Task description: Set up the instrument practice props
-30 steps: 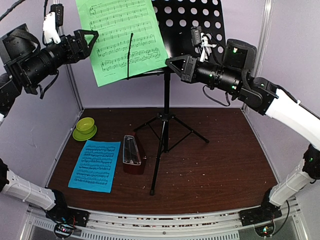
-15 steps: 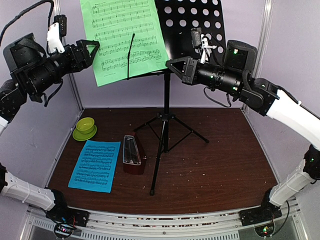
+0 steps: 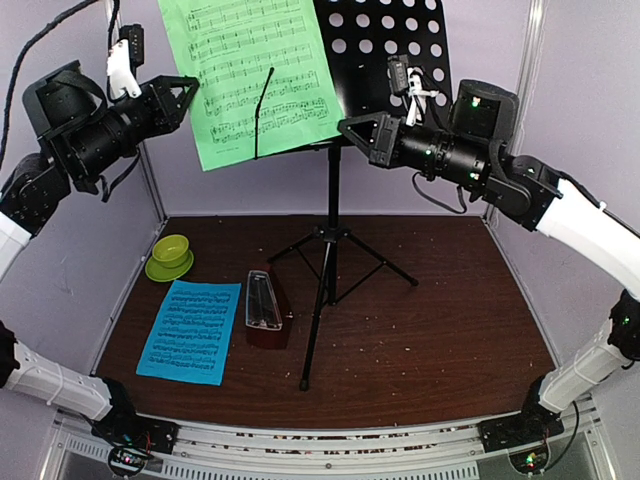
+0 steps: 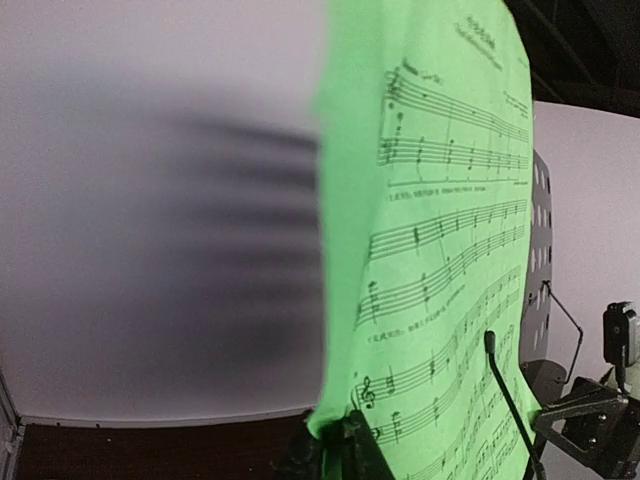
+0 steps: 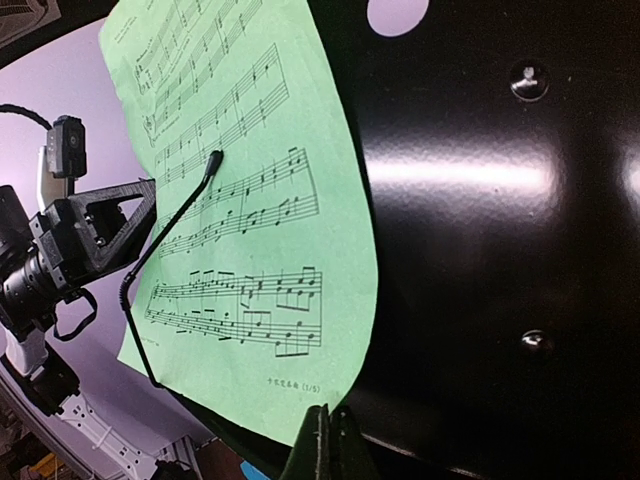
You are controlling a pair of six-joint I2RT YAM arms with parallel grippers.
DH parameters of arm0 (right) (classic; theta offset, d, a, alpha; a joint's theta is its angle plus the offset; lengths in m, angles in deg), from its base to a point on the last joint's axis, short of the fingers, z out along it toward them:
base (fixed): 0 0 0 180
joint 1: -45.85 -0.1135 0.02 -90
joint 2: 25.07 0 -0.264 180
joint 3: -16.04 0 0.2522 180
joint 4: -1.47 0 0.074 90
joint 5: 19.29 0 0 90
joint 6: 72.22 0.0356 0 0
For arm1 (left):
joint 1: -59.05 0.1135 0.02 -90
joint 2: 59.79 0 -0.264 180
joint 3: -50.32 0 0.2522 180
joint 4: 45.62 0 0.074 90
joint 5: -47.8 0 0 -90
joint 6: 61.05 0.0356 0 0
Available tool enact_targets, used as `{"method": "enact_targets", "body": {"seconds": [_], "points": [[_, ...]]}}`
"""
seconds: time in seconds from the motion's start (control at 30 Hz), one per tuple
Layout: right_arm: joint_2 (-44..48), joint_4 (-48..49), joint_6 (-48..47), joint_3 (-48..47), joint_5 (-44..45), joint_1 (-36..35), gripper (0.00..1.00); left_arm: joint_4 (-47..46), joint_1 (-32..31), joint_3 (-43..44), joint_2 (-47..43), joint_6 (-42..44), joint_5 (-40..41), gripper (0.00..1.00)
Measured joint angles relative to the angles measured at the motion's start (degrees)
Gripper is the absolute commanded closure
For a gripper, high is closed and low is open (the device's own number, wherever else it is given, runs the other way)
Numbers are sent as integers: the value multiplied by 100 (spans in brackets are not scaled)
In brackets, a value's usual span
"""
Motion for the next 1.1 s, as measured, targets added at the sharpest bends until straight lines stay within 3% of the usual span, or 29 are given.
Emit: {"method": "enact_targets", "body": {"seconds": [0.6,0.67,0.7,0.77,1.1], "points": [[90,42,-7,151,52,11,100,72,376,979,726,400,-778,100],[90,37,-9,151,114,15,99,76,385,1075,809,446,-822,83],[90,33,-13,151,138,17,94,79,387,1095,835,468,-824,72],[90,24,-26,149,195,20,88,87,398,1099,850,522,-841,60],[234,13,-68,149,229,52,46,105,424,754,352,546,-756,32]]}}
